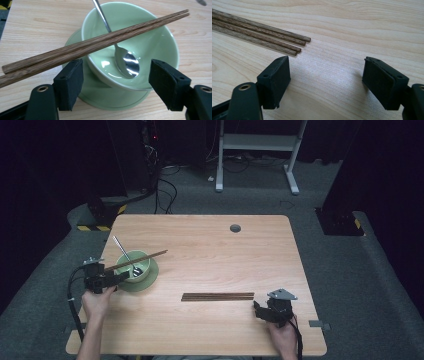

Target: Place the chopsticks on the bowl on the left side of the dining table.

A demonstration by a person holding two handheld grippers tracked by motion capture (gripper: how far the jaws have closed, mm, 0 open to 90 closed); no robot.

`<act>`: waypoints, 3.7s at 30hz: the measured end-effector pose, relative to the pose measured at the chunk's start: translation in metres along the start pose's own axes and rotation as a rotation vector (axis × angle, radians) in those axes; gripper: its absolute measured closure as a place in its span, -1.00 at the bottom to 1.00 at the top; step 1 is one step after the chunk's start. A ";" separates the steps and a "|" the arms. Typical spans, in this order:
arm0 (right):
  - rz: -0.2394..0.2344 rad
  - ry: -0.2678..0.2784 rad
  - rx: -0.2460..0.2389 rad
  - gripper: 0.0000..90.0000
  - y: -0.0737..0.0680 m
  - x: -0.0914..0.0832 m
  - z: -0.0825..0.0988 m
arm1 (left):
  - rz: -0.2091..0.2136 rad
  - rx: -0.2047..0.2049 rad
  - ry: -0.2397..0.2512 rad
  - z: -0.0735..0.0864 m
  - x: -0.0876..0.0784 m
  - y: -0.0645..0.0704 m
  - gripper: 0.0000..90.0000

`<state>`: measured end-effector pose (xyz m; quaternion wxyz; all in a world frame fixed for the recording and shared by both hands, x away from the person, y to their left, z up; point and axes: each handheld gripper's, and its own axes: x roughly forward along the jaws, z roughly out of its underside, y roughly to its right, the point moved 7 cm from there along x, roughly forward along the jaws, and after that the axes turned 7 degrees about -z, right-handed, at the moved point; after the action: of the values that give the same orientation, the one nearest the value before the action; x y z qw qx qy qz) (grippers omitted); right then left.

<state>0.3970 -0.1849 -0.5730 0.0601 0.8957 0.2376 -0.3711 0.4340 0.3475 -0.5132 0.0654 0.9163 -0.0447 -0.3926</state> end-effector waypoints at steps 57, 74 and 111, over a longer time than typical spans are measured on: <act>0.000 0.000 0.000 -0.51 0.000 0.000 0.000 | -0.055 -0.034 -0.006 -0.032 0.018 -0.015 -0.37; 0.000 0.000 0.000 -0.51 0.000 0.000 0.000 | -0.049 -0.065 -0.013 -0.036 0.027 -0.016 -0.36; 0.001 0.000 0.000 -0.51 0.000 0.000 0.000 | 0.034 -0.025 0.179 -0.049 -0.023 0.012 -0.41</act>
<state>0.3969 -0.1848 -0.5731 0.0604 0.8957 0.2373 -0.3711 0.4534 0.3429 -0.4613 0.0875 0.9459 -0.0494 -0.3087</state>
